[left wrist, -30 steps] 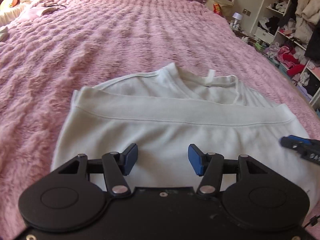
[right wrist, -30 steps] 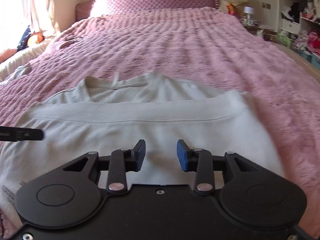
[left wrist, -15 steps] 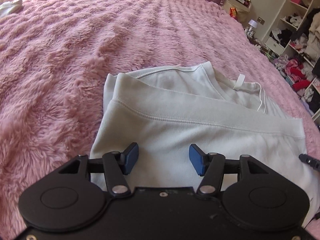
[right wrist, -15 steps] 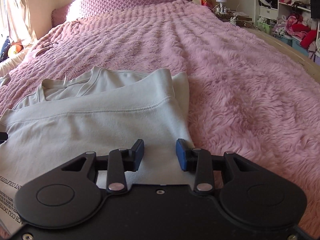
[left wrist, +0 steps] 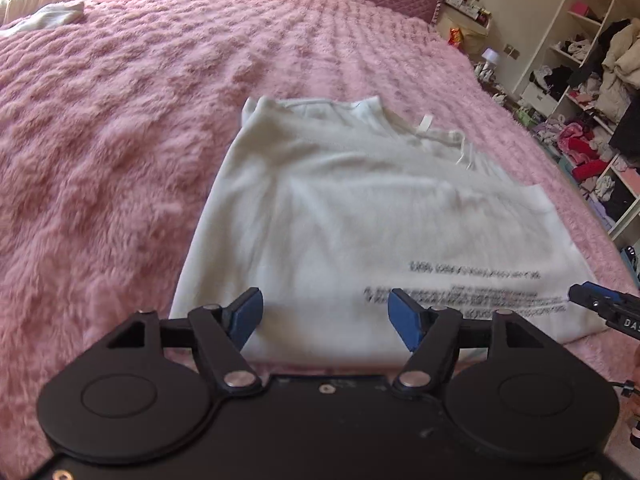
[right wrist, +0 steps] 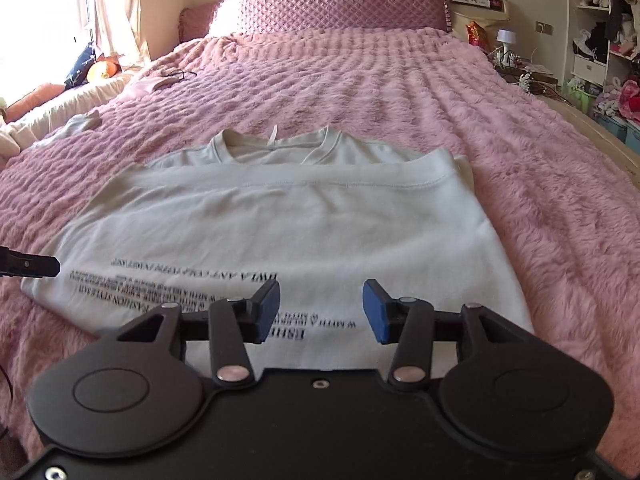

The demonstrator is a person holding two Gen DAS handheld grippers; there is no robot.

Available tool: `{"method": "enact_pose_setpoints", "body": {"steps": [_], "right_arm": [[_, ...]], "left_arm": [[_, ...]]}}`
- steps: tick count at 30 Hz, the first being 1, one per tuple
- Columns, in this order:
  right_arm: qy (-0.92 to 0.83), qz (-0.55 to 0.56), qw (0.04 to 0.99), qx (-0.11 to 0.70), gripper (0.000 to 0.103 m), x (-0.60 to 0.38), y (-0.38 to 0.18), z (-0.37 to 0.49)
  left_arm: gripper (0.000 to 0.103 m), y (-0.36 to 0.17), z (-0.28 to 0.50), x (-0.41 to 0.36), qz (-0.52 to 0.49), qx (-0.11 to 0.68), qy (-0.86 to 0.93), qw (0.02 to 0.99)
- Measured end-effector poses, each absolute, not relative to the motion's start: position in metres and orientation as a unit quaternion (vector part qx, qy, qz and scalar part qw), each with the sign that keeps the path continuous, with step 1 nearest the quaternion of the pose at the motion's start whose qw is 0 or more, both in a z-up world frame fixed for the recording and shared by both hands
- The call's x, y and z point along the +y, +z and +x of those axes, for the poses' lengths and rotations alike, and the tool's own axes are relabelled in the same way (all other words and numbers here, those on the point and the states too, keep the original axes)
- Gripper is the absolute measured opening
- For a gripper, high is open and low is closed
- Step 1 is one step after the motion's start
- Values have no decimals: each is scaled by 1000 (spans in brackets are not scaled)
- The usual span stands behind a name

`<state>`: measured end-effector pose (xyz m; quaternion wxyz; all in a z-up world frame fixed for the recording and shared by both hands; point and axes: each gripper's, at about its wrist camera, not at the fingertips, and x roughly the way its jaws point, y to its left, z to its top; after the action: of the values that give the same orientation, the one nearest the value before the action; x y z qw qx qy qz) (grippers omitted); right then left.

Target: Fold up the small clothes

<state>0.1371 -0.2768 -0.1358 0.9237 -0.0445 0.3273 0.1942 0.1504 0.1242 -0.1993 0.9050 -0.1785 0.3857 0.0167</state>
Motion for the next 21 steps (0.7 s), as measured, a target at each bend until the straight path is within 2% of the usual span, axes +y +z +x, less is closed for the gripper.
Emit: {"method": "enact_pose_setpoints", "body": {"steps": [4, 11, 16, 21], "right_arm": [[143, -50, 928, 342, 45, -302, -152, 130], [82, 22, 929, 360, 46, -359, -157, 130], [76, 18, 930, 360, 47, -354, -168, 131], [41, 45, 930, 363, 48, -353, -160, 127]], "left_arm": [[72, -214, 135, 143, -213, 378, 32, 901], [72, -217, 127, 156, -221, 375, 38, 900], [72, -232, 132, 159, -242, 375, 44, 894], [71, -213, 127, 163, -261, 376, 51, 888]]}}
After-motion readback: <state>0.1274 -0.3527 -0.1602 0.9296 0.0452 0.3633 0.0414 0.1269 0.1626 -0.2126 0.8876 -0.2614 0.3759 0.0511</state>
